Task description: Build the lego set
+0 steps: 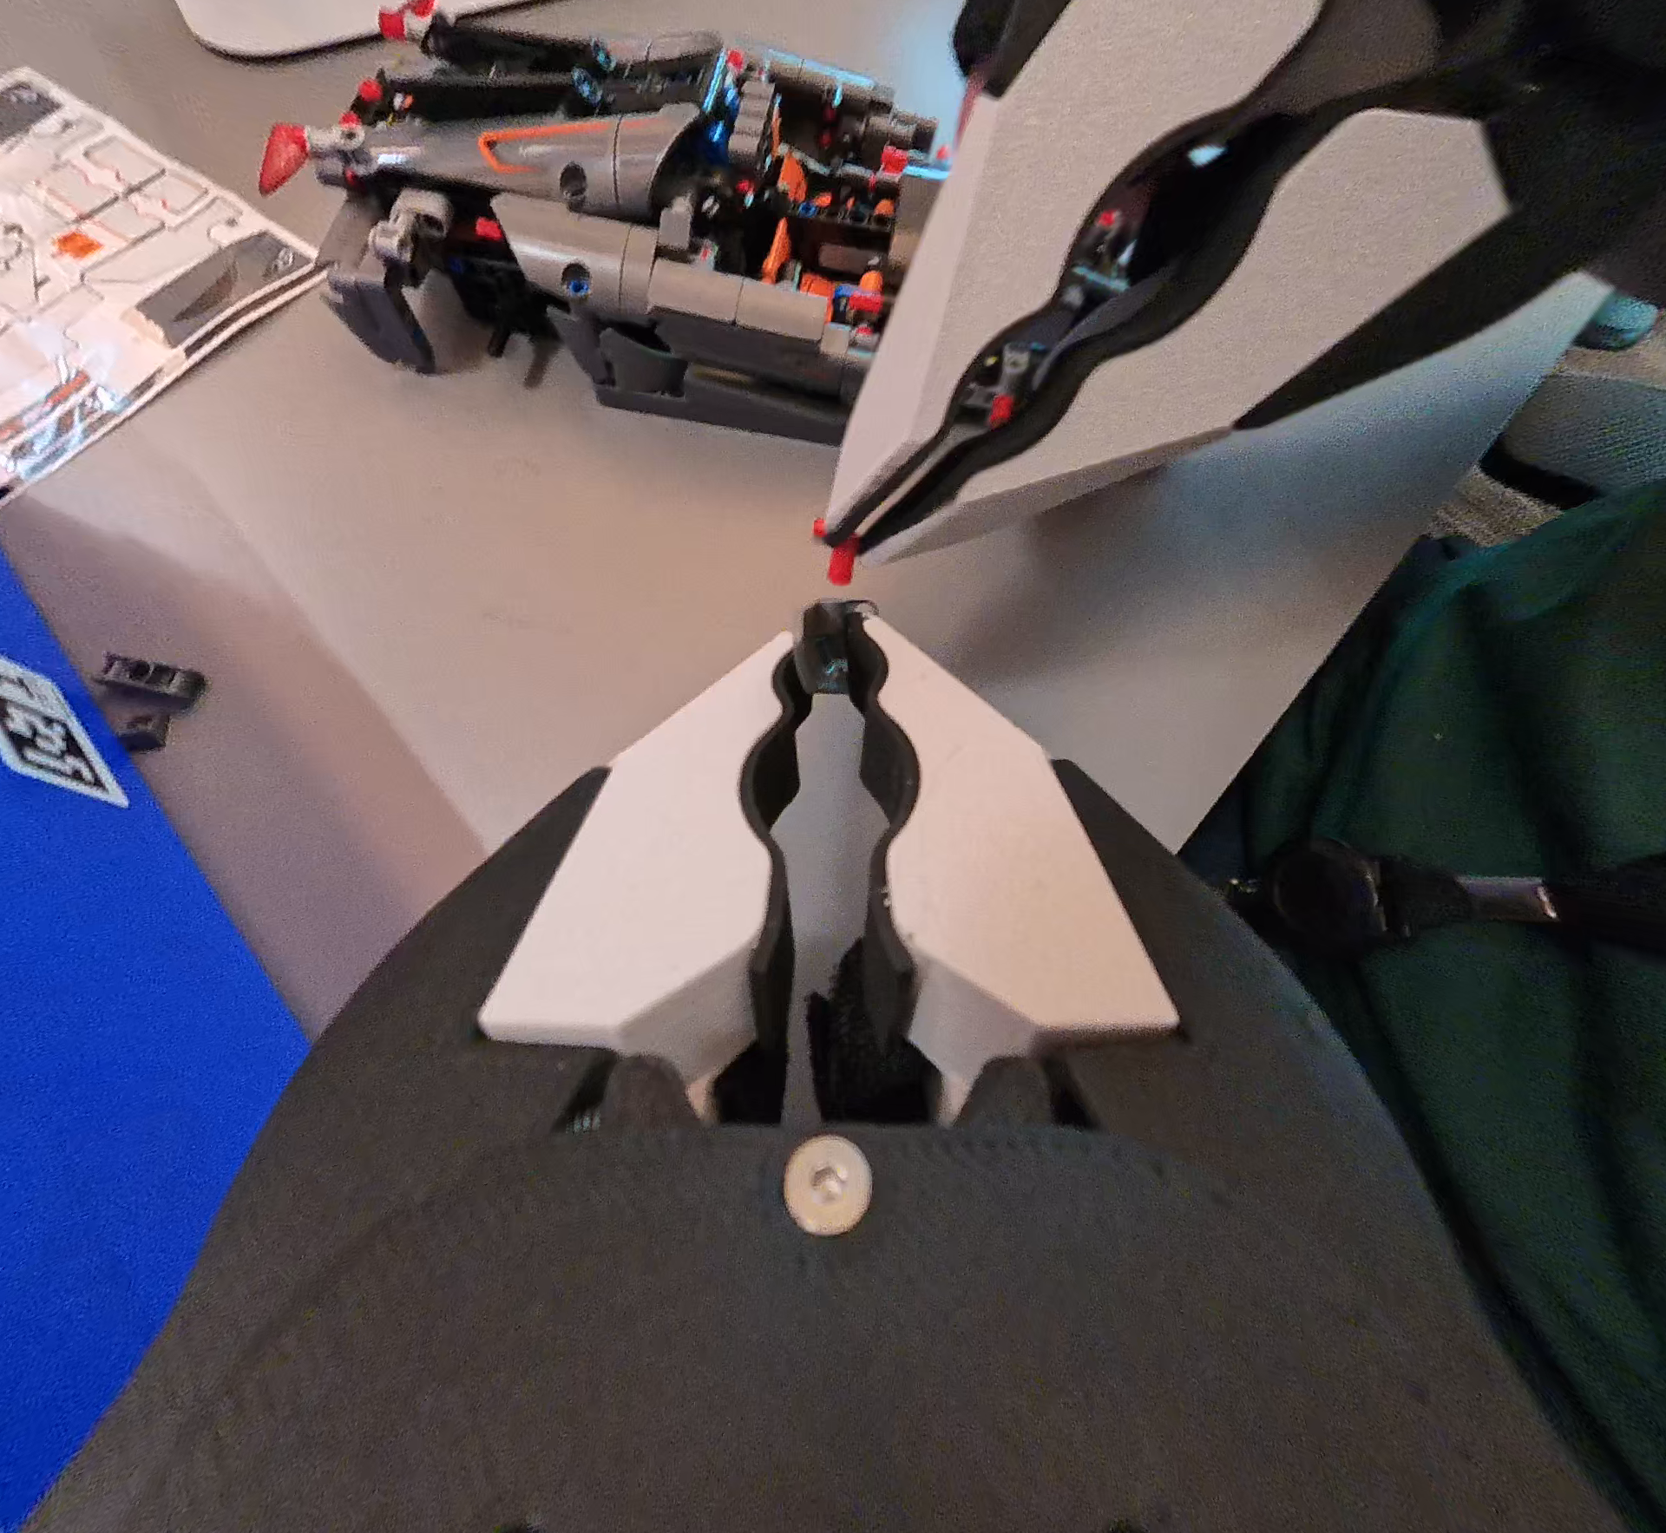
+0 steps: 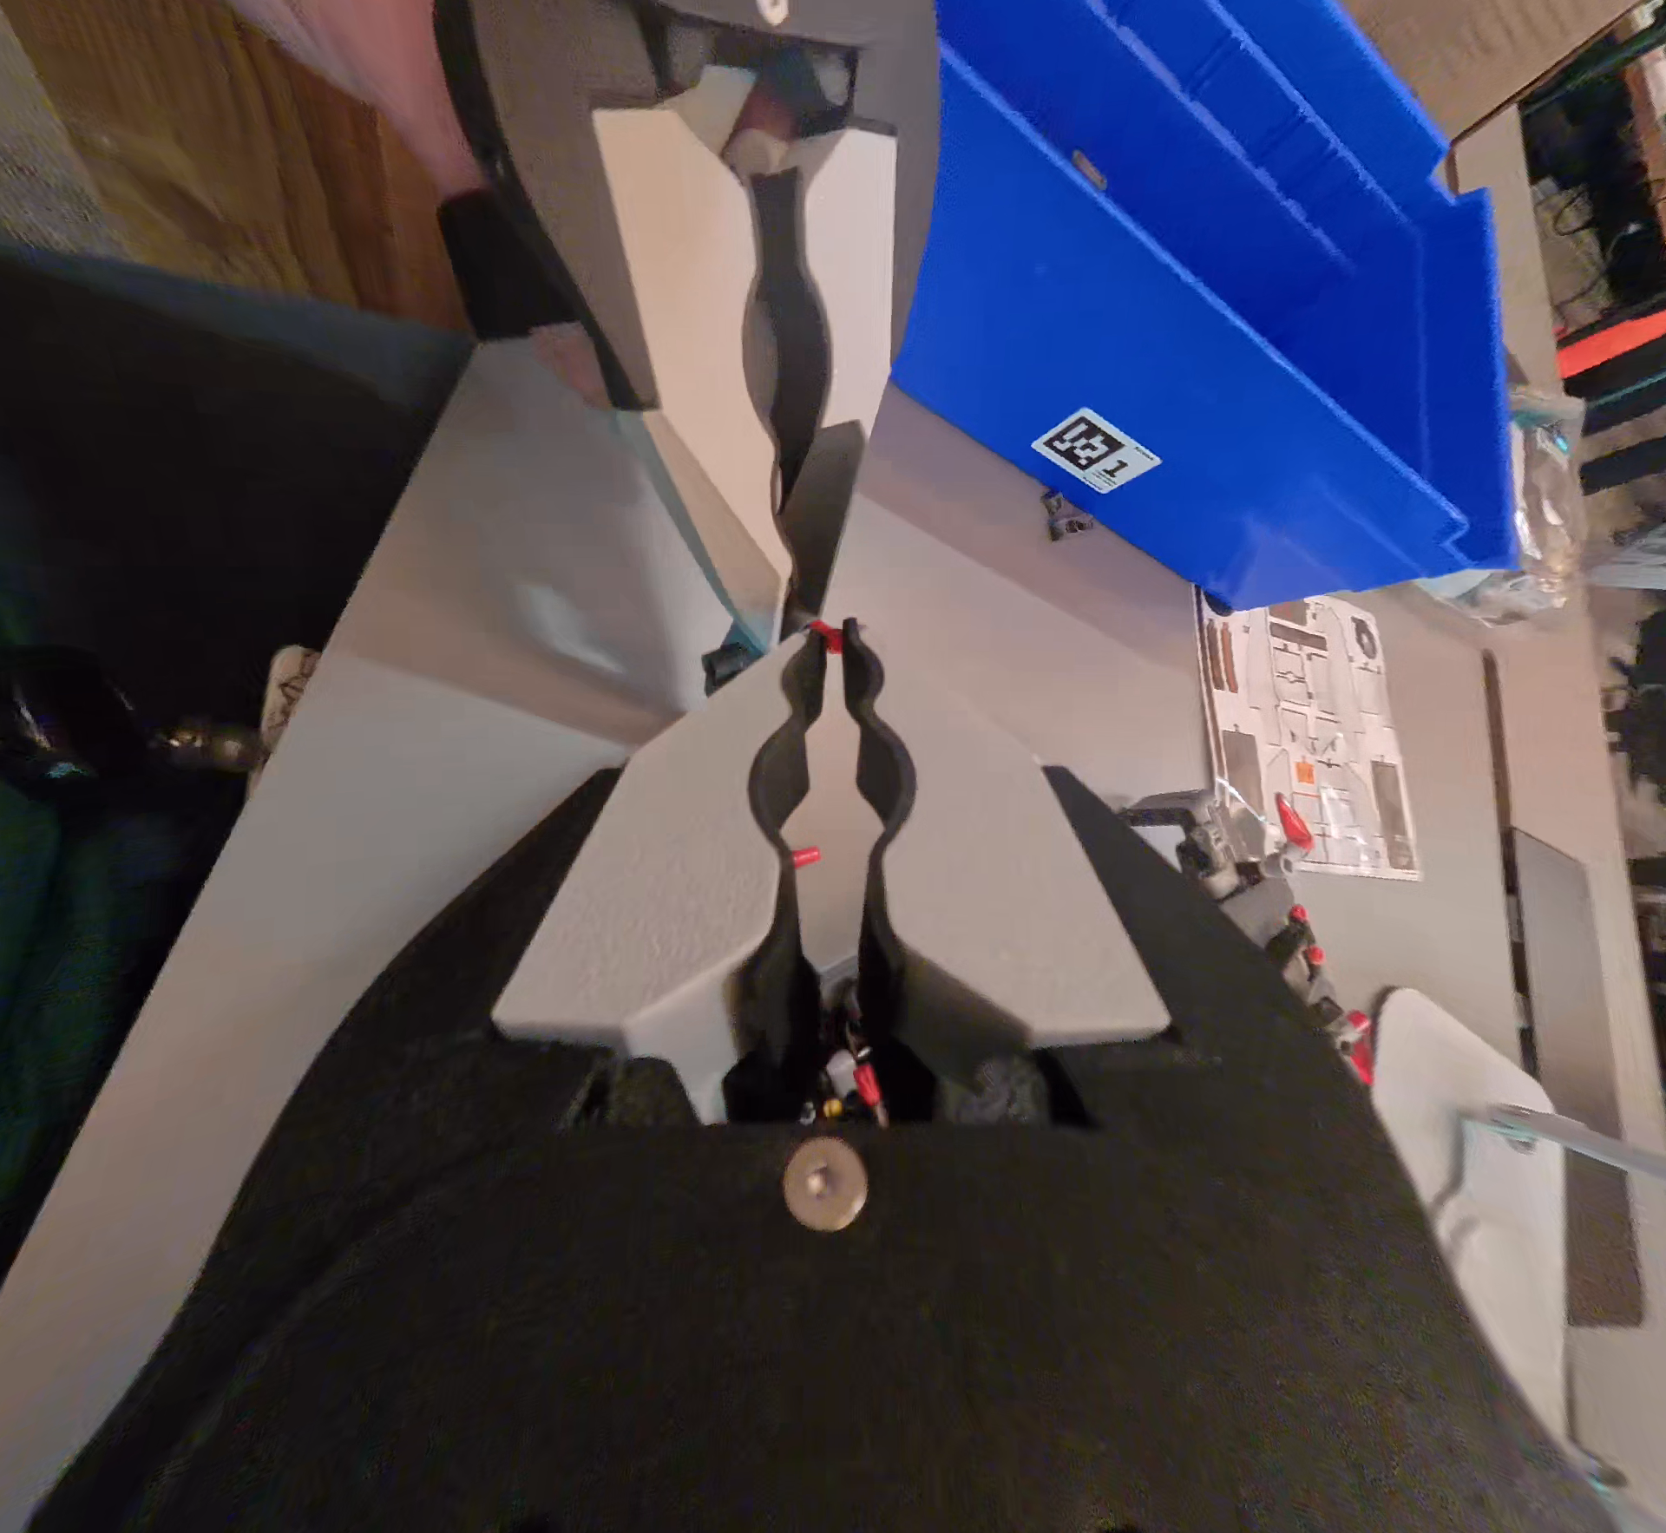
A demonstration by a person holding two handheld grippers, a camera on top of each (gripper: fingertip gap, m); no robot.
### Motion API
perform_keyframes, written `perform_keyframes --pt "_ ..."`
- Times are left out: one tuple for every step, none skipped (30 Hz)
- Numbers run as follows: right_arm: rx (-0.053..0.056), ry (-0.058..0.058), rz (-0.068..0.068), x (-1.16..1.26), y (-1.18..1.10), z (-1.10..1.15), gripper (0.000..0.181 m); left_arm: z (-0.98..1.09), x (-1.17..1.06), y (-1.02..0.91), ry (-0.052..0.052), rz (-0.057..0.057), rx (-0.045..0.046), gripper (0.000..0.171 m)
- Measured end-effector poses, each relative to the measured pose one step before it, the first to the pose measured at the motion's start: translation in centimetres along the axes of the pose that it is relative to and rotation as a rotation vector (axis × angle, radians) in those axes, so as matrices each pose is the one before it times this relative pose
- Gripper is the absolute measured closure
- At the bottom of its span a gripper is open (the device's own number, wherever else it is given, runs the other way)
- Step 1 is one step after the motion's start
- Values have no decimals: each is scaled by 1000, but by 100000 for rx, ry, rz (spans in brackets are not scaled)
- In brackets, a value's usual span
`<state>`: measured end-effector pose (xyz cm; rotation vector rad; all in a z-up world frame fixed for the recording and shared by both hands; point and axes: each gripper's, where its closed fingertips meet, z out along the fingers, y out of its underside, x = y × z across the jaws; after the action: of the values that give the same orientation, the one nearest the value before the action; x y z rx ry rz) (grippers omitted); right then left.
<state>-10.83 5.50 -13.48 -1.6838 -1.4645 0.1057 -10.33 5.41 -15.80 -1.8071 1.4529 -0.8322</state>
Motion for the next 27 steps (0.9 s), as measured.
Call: perform_keyframes --pt "1662 -1294 2233 86 -140 -164 180 -64 113 -312 368 619 1717 166" --pt "1982 -1878 2875 61 -164 -168 180 -49 -50 -184 -541 354 814 166" --pt "2837 -2048 3745 99 -260 -198 180 -53 15 -139 10 437 742 166" --pt "2206 -2141 3339 73 -190 -213 180 -103 86 -270 575 83 1668 166" --pt "1150 -759 1556 182 -69 -195 180 -116 82 -259 793 -344 1676 166" --pt "83 831 32 291 57 -179 180 -82 91 -126 794 -136 692 166" --pt "-689 969 -641 236 125 -111 180 -59 -71 -75 -445 234 298 166" --pt "-241 415 -685 52 18 -63 180 -36 2 -64 61 109 164 166" --pt "-149 -111 -707 -97 -20 0 180 3 76 -67 728 -268 151 166" --pt "-899 127 -1374 -123 69 58 180 2 46 -97 440 -139 353 166" --pt "-1200 954 -1800 -29 121 85 180 15 -4 -55 138 -105 -35 166" --pt "-885 493 -1121 -64 87 68 181 -8 4 -63 246 83 79 166" --pt "109 -100 -358 -108 -61 37 181 -7 34 -85 489 12 161 166" --pt "154 152 133 -24 -44 15 181 11 -32 -3 27 21 -188 167" --pt "-354 311 -65 37 37 34 181 25 -29 11 -186 277 -242 166" --pt "-113 224 -416 13 14 13 181 27 28 -5 180 180 -98 166" --pt "195 141 -295 -3 -30 -12 181 -2 25 -40 196 85 66 166" --pt "267 -36 352 21 -29 -9 181 7 -21 -2 -85 -136 -42 166" --pt "-236 -643 953 0 97 26 181 44 -67 98 -122 -354 -622 166" --pt "-374 -593 710 27 150 8 181 24 -77 9 -274 13 317 166" --pt "173 57 444 94 91 -19 181 -20 64 -159 758 -636 1396 166" --pt "467 -204 952 41 42 -30 181 -9 88 -109 1015 -988 1001 167" --pt "553 -445 1098 -21 7 -10 181 16 -57 -15 -164 -174 348 167" --pt "606 185 619 42 -16 -24 181 21 -45 -42 -368 329 332 167" --pt "391 242 726 43 -1 -39 181 25 34 -37 261 57 231 167" --pt "455 -87 1108 32 -5 -41 181 21 -1 -48 109 -13 227 166" --pt "1010 -41 1410 69 -76 -72 181 -1 -29 -74 25 -129 463 166"
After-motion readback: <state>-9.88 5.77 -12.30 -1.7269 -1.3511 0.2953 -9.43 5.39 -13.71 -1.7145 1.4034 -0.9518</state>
